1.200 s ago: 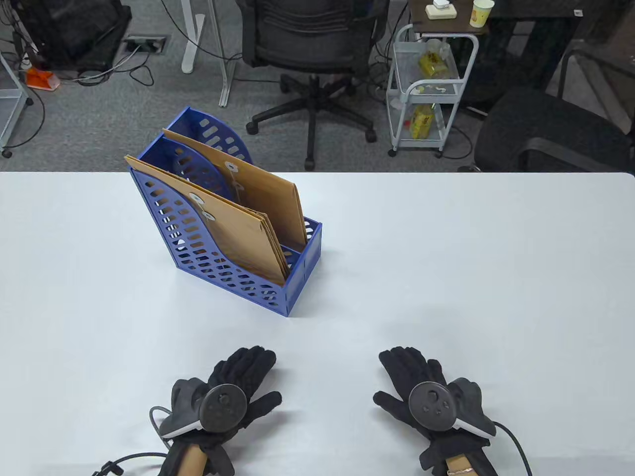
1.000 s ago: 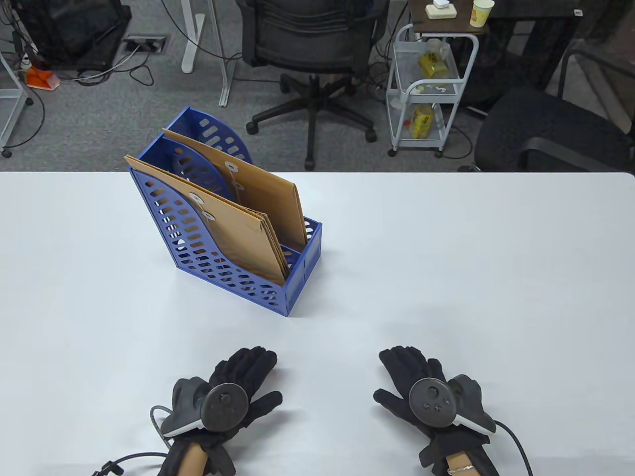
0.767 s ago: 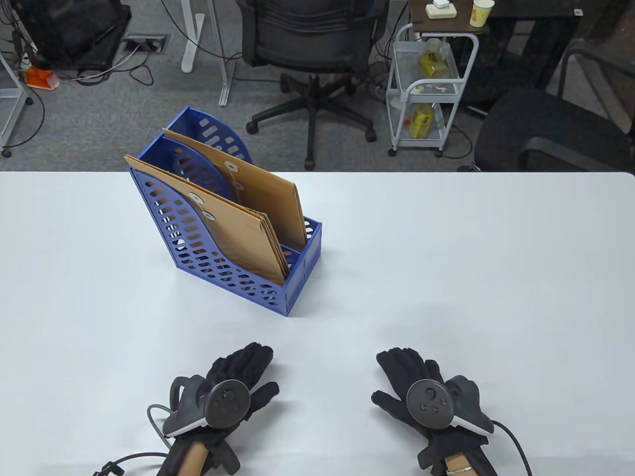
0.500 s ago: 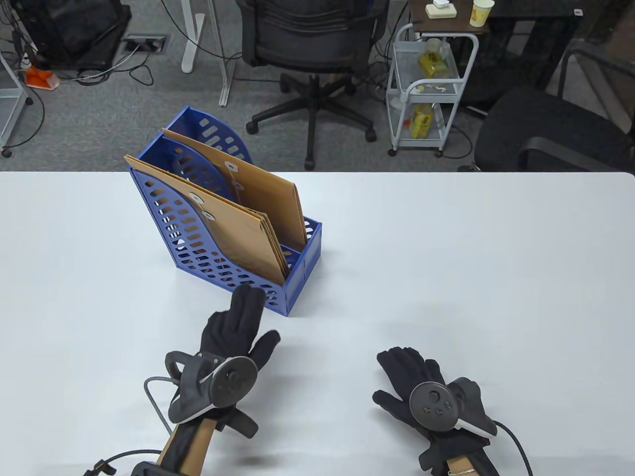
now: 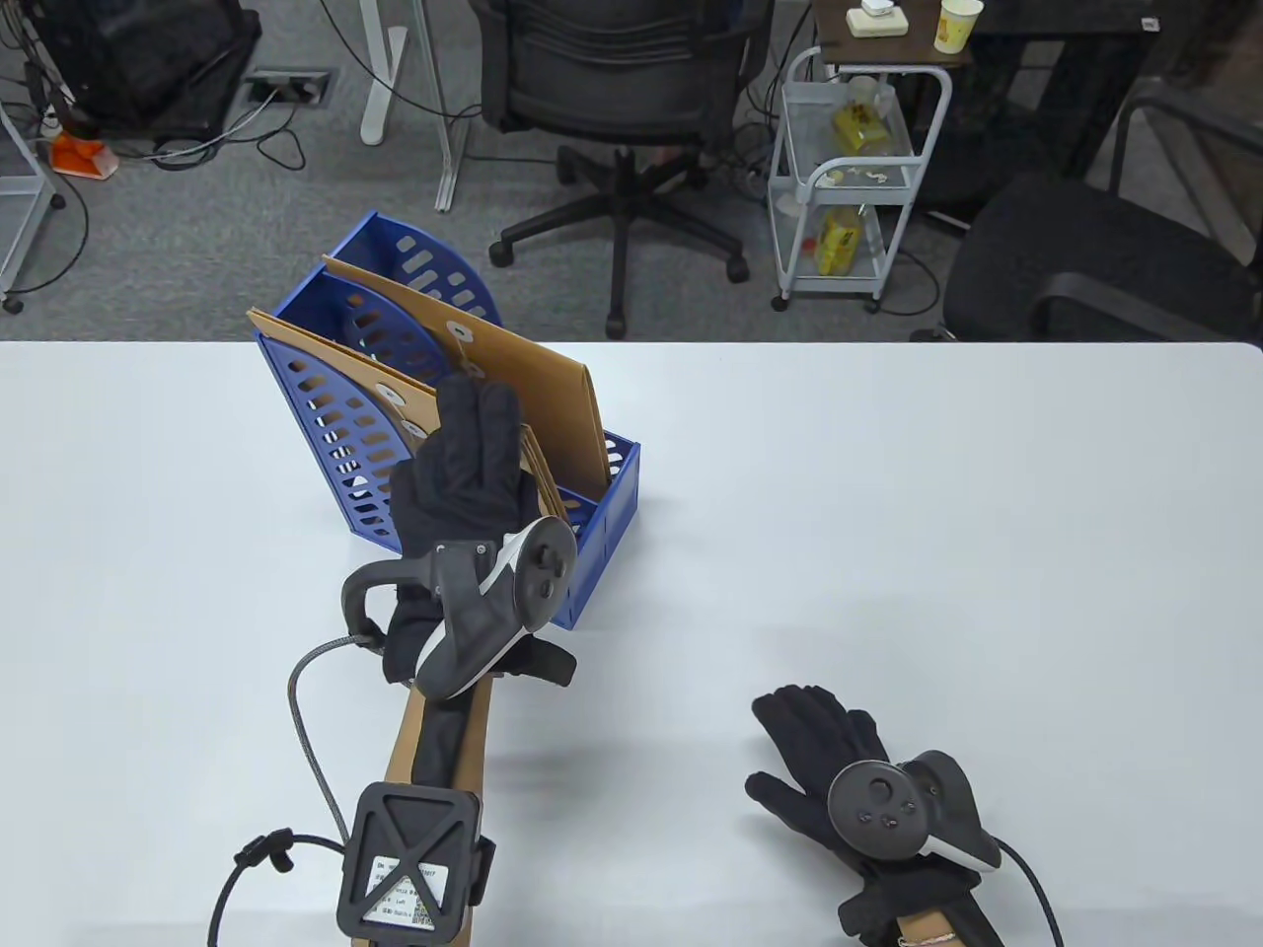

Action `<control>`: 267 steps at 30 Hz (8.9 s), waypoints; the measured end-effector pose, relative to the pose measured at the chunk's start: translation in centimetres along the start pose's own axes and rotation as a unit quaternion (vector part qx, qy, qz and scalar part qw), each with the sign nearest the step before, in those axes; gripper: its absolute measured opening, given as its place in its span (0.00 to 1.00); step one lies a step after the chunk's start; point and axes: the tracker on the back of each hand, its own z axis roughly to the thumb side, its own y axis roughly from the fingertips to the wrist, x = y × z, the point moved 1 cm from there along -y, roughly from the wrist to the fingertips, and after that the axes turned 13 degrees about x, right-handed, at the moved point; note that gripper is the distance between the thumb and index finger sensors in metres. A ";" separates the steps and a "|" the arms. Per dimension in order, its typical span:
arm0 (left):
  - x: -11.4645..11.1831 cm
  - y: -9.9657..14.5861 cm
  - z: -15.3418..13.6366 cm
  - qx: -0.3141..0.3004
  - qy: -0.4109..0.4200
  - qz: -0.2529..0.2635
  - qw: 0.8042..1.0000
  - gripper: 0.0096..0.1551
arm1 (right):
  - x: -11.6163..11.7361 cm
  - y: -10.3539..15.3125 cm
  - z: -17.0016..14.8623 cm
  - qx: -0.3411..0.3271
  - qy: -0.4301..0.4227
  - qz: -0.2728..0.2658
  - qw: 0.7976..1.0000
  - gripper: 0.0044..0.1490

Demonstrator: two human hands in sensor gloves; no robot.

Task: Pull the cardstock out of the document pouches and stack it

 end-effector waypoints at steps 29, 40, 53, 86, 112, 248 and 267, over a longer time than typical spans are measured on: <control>4.2 2.0 -1.8 -0.070 0.052 0.100 0.991 0.25 | 0.1 -0.2 -0.1 0.028 0.016 0.000 0.999 0.43; 14.6 11.0 -0.6 -0.156 0.042 0.271 0.949 0.25 | -4.3 0.6 4.2 -0.035 -0.039 -0.114 0.992 0.56; 18.3 19.9 1.7 -0.271 0.117 0.230 0.927 0.28 | -8.2 3.4 7.5 -0.133 -0.276 -0.339 0.889 0.23; -3.9 11.5 -1.6 -0.097 0.606 -0.129 0.779 0.21 | -5.3 4.3 3.5 -0.066 -0.236 -0.376 0.894 0.21; -6.3 10.5 -5.9 0.025 0.618 -0.057 0.784 0.41 | -5.1 3.8 2.6 -0.036 -0.259 -0.363 0.894 0.22; -3.8 13.6 -27.5 0.274 0.553 0.059 0.785 0.23 | -5.0 -2.4 -14.6 0.409 -0.076 -0.105 0.903 0.52; -12.3 15.1 -29.6 0.554 0.475 -0.059 0.682 0.25 | -6.6 -0.9 -7.2 0.240 0.006 -0.142 0.960 0.51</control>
